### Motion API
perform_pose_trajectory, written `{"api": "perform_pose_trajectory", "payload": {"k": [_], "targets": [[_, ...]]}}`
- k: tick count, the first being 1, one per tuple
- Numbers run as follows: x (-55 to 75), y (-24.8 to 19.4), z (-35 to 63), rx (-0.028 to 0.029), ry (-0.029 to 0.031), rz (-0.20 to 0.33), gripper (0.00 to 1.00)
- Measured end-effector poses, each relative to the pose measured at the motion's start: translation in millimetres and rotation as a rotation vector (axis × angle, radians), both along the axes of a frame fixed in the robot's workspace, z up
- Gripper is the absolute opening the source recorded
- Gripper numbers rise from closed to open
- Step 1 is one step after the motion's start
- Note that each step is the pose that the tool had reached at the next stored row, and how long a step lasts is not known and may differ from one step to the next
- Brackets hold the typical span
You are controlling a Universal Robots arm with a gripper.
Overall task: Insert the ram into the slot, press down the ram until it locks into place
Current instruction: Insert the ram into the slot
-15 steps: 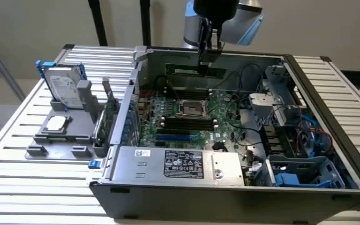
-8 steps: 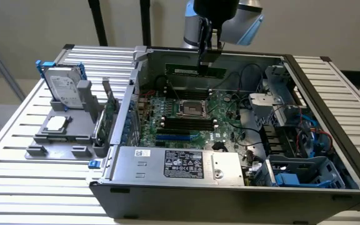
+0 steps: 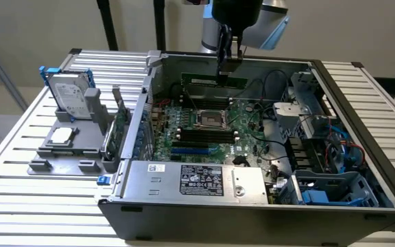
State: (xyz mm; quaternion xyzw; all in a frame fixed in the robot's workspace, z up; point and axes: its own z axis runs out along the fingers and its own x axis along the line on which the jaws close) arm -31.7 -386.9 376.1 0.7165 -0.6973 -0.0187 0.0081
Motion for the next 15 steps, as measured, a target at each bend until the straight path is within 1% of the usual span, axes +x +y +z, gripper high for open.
{"api": "perform_pose_trajectory", "payload": {"k": [4, 10, 15], "targets": [[0.1, 0.0, -7.3, 0.0000, 0.0000, 0.003, 0.13], [1.8, 0.0, -18.3, 0.0000, 0.0000, 0.024, 0.13], [3.6, 0.0, -27.3, 0.0002, 0.0000, 0.032, 0.13]]}}
